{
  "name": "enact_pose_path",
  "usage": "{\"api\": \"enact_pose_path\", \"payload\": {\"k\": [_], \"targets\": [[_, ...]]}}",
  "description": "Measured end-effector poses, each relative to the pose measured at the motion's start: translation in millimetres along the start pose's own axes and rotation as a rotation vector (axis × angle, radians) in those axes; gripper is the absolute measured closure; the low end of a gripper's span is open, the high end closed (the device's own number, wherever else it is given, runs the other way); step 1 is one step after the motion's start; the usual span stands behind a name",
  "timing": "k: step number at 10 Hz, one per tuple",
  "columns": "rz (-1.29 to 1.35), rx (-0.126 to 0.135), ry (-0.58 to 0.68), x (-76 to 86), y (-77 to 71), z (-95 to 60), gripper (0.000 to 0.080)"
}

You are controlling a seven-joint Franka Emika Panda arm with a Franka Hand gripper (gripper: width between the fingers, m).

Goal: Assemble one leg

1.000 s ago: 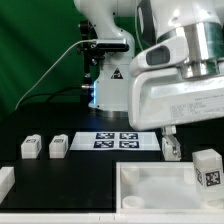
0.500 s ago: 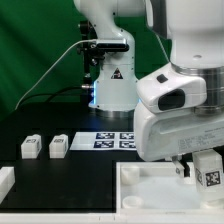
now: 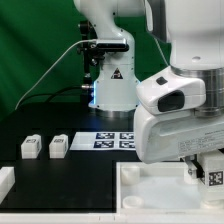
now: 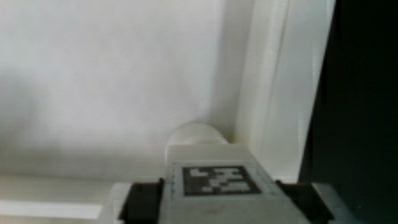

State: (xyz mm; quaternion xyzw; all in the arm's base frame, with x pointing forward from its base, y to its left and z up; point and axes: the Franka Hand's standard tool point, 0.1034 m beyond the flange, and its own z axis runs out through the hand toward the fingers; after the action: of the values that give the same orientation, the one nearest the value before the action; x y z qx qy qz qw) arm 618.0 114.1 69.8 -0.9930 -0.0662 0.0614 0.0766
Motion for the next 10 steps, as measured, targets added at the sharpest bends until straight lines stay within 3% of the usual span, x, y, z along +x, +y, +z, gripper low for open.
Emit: {"api": "enact_pose_path", "payload": {"k": [3,7,10], "targets": [[0.067,0.003,0.002,0.6,-1.1,-0.2,0.0508],[0.879,0.042,0.028,8.4,-8.2,1.0,0.0508],[1.329,0.113,0.083,13.8,-8.1,1.1,0.0507]]}}
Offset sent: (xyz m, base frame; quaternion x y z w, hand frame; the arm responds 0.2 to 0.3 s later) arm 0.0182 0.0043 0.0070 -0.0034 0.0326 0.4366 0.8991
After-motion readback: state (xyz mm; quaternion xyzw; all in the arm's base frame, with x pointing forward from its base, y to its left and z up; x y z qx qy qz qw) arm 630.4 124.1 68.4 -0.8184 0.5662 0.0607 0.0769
